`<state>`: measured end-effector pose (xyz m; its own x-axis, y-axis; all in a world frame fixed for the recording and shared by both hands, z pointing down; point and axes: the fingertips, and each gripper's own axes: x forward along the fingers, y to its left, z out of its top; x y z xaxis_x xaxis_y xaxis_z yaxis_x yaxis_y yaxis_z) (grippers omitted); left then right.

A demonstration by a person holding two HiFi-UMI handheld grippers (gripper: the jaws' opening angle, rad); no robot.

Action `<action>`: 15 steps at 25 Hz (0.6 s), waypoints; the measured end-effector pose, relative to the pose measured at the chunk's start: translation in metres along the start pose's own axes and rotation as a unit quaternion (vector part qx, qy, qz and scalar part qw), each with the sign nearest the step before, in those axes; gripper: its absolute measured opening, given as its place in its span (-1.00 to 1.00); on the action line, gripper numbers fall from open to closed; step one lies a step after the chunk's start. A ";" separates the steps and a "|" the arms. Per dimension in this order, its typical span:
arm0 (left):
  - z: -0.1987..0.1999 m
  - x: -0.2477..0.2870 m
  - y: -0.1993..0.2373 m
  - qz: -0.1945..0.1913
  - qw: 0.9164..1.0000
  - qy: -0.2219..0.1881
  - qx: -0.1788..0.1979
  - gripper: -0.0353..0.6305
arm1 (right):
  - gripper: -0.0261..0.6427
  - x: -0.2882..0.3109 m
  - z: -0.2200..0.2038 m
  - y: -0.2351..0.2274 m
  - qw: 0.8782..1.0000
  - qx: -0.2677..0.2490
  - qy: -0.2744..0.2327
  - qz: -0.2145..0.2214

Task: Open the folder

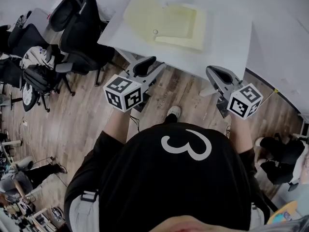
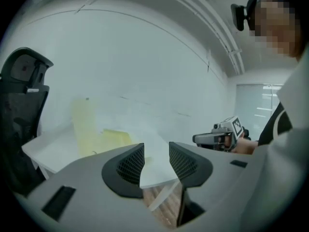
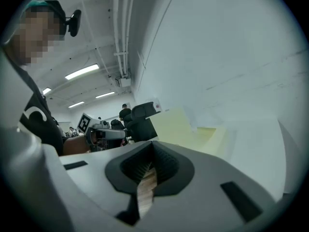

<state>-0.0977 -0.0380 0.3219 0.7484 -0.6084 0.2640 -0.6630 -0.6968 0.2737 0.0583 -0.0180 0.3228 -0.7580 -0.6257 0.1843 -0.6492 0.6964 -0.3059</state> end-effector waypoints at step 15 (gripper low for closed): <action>0.005 -0.063 -0.175 -0.097 0.994 -0.025 0.046 -0.83 | -0.85 -0.086 0.009 0.135 0.996 -0.055 -0.051 0.052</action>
<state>-0.0288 0.1211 0.2529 0.8636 -0.4756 0.1673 -0.5033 -0.8332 0.2293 0.0365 0.1272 0.2575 -0.8149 -0.5767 0.0584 -0.5745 0.7902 -0.2133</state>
